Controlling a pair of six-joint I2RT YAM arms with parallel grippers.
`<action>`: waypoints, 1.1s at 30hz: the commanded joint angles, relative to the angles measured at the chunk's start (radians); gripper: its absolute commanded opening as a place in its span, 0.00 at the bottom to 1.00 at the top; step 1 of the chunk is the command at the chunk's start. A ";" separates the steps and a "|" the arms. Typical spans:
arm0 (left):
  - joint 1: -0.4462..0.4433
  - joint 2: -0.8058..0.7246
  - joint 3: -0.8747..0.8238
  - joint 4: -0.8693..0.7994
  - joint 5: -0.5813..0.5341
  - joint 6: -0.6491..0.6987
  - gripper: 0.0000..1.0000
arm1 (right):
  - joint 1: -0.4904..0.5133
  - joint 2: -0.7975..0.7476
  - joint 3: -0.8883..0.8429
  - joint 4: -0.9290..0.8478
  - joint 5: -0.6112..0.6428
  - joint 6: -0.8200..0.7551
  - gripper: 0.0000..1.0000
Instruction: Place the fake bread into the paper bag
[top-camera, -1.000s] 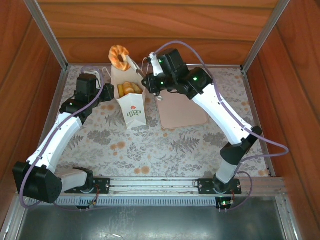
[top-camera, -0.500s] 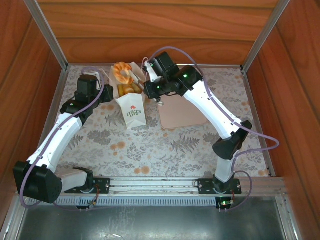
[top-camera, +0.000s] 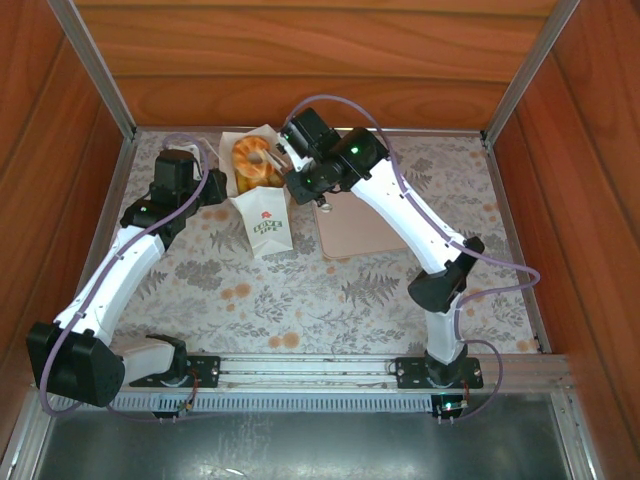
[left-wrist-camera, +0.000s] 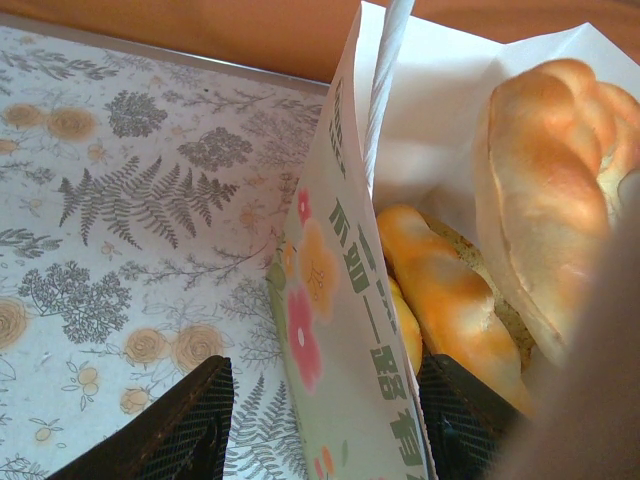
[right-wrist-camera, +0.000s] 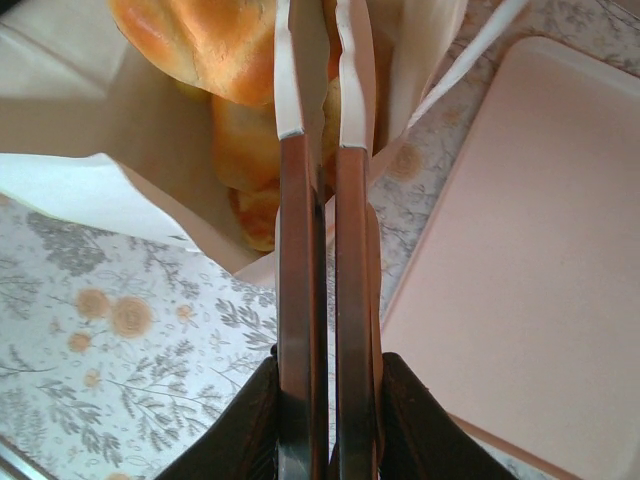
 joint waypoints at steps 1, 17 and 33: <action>0.008 -0.010 -0.003 -0.017 -0.006 -0.001 0.54 | 0.008 0.004 0.033 -0.021 0.061 -0.026 0.14; 0.007 -0.010 -0.002 -0.017 0.001 -0.006 0.54 | 0.011 0.004 0.031 -0.011 0.053 -0.023 0.18; 0.007 -0.010 0.002 -0.017 0.010 -0.009 0.54 | 0.010 -0.009 0.024 0.020 0.071 -0.012 0.40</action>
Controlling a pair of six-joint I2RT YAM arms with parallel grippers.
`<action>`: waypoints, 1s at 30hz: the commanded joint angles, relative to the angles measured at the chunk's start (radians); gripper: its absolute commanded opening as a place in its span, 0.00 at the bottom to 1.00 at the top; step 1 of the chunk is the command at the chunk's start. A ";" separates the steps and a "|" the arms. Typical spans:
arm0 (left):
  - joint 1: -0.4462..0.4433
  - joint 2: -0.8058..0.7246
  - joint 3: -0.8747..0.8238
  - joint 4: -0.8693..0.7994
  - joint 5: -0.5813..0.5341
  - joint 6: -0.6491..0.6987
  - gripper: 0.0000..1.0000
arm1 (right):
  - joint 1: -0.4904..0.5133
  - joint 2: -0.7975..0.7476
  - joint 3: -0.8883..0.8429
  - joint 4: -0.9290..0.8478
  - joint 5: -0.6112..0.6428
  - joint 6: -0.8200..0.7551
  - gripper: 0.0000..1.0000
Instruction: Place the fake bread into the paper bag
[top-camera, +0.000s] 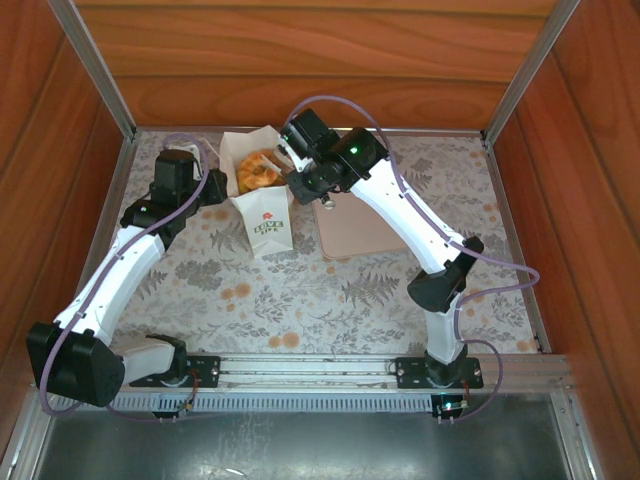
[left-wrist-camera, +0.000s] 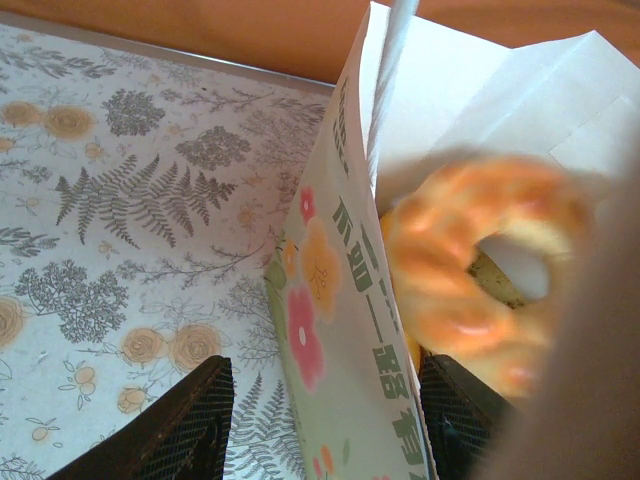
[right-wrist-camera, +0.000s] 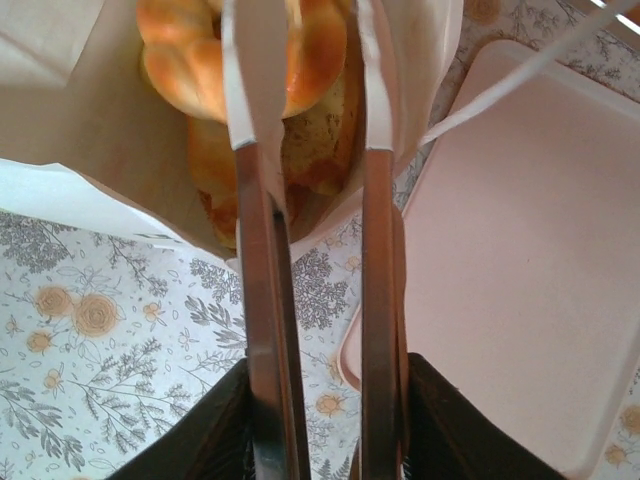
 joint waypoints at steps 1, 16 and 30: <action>0.007 -0.010 0.001 -0.017 0.006 -0.005 0.54 | 0.009 -0.011 0.022 0.026 0.027 0.005 0.40; 0.007 -0.024 0.018 -0.017 0.051 -0.037 0.56 | 0.008 -0.093 -0.007 0.087 -0.012 -0.017 0.39; 0.010 -0.091 0.049 -0.016 0.133 -0.105 0.72 | 0.008 -0.346 -0.200 0.253 -0.088 0.002 0.37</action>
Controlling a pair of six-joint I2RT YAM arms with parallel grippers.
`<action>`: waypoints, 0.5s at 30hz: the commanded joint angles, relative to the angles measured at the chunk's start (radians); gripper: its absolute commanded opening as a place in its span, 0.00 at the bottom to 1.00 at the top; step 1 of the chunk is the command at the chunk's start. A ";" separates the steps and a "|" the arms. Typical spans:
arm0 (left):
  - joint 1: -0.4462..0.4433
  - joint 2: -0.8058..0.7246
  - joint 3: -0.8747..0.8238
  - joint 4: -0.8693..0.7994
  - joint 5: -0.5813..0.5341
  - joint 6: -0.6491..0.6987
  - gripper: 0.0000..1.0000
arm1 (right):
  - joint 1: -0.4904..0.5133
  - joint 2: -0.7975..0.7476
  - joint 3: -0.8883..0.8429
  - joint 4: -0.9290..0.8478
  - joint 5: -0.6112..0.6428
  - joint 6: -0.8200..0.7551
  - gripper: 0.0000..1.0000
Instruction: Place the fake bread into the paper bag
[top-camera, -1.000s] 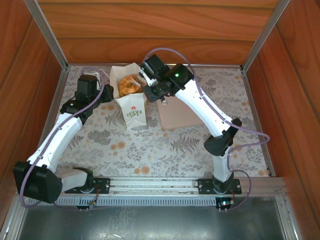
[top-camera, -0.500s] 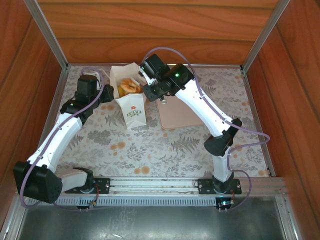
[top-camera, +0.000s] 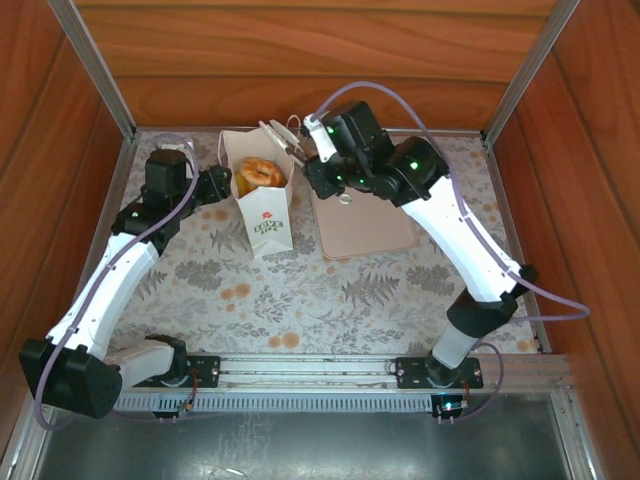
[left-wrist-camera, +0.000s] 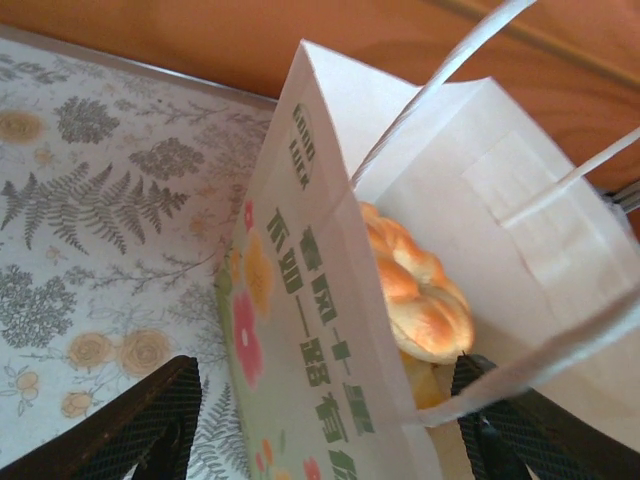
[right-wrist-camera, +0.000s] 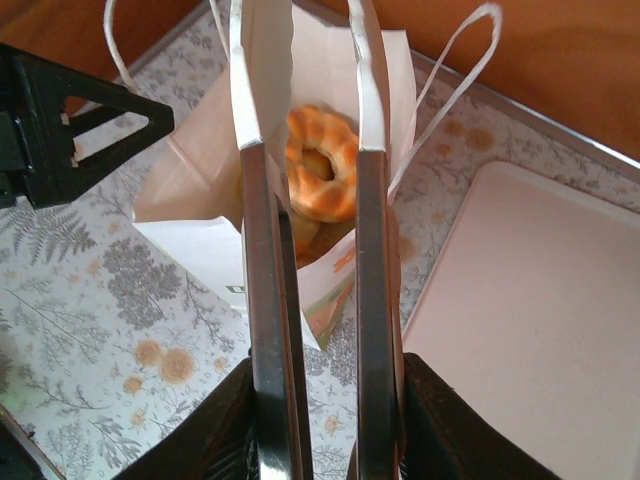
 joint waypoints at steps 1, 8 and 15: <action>0.005 -0.034 0.033 -0.014 0.039 -0.032 0.74 | 0.010 -0.069 -0.044 0.072 -0.010 0.016 0.37; 0.009 -0.130 0.018 -0.014 0.020 -0.043 0.84 | 0.010 -0.212 -0.193 0.099 0.099 0.045 0.37; 0.009 -0.246 -0.043 -0.036 -0.059 -0.025 0.90 | 0.008 -0.372 -0.399 0.123 0.201 0.113 0.36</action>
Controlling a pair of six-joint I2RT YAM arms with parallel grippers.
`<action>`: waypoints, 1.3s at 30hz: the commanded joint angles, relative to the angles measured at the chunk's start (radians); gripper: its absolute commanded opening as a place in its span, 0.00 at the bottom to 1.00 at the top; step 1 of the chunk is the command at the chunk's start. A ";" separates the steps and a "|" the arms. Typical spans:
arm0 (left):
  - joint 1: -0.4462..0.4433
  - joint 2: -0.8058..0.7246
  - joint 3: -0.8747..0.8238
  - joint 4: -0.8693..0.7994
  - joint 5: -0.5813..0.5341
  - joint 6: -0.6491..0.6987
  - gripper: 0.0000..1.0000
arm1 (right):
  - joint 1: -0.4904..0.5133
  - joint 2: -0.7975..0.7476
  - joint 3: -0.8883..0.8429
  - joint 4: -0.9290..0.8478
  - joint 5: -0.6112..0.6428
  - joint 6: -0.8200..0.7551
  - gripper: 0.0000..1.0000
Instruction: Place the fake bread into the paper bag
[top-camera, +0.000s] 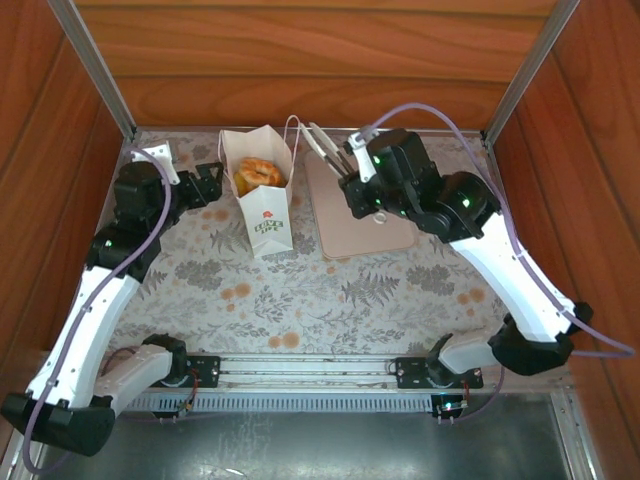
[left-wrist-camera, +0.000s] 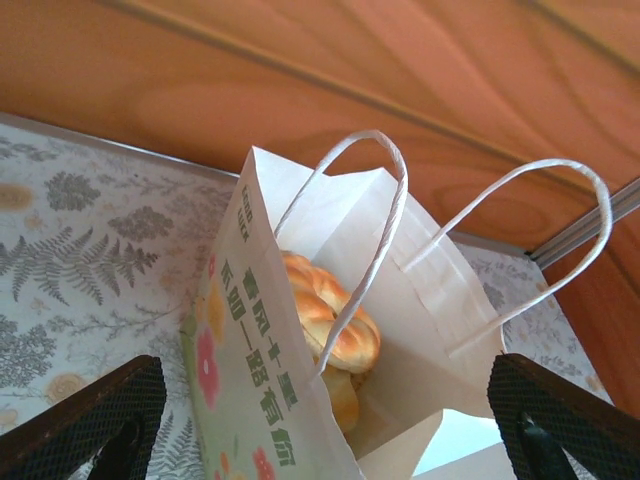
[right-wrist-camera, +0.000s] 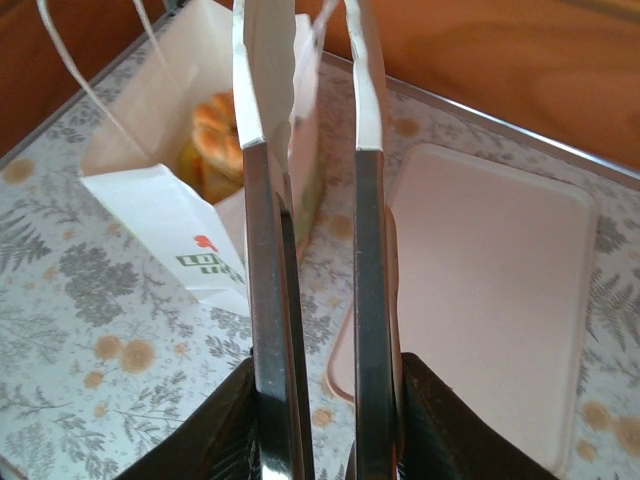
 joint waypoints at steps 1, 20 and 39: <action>0.007 -0.053 -0.047 -0.026 -0.057 0.003 0.91 | 0.008 -0.080 -0.084 0.056 0.076 0.064 0.36; 0.016 -0.232 -0.340 0.052 -0.360 -0.028 1.00 | -0.013 -0.090 -0.615 0.160 0.169 0.236 0.37; 0.099 -0.105 -0.471 0.203 -0.287 -0.066 1.00 | -0.167 0.172 -0.785 0.348 0.044 0.281 0.38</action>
